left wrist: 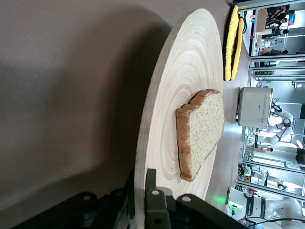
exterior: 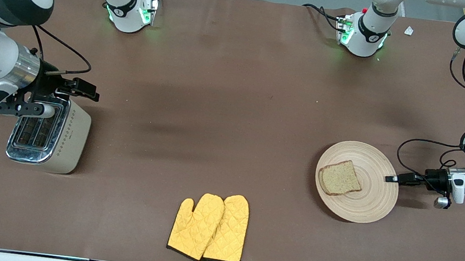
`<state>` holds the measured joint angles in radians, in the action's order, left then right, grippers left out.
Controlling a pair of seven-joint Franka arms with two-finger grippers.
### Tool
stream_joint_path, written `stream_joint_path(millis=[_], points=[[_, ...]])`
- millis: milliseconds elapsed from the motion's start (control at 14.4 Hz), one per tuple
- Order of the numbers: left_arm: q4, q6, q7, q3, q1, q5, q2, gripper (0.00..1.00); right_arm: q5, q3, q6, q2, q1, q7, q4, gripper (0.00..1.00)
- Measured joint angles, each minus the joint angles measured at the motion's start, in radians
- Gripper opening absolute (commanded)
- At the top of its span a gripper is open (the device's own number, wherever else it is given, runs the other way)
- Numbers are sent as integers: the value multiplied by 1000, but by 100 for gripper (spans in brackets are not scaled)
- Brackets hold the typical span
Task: Move plate and put bread in toaster
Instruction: 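Grip the plate rim with the left gripper while the right gripper nears the toaster, then slide the plate toward the toaster while the right gripper moves toward the plate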
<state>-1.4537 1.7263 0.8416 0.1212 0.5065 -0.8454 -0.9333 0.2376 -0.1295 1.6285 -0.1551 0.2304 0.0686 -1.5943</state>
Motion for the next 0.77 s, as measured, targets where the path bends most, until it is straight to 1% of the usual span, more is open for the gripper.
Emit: stream_joint_path(millis=[139, 348, 627, 697, 766], points=[[14, 0, -21, 32, 0, 1, 1, 1, 0, -2, -17, 0, 0, 0, 1, 100], [29, 0, -101, 106, -15, 4, 23, 0, 0, -10, -48, 0, -3, -2, 3, 100], [16, 4, -199, 176, -114, 4, 70, 1, 1, -13, -43, 0, -4, -2, 6, 100], [3, 28, -219, 208, -136, 2, 74, 1, 3, -12, -43, 0, -4, -1, 8, 100], [-17, 82, -232, 253, -148, -5, 74, 0, 7, -11, -43, 0, -1, -1, 9, 100]])
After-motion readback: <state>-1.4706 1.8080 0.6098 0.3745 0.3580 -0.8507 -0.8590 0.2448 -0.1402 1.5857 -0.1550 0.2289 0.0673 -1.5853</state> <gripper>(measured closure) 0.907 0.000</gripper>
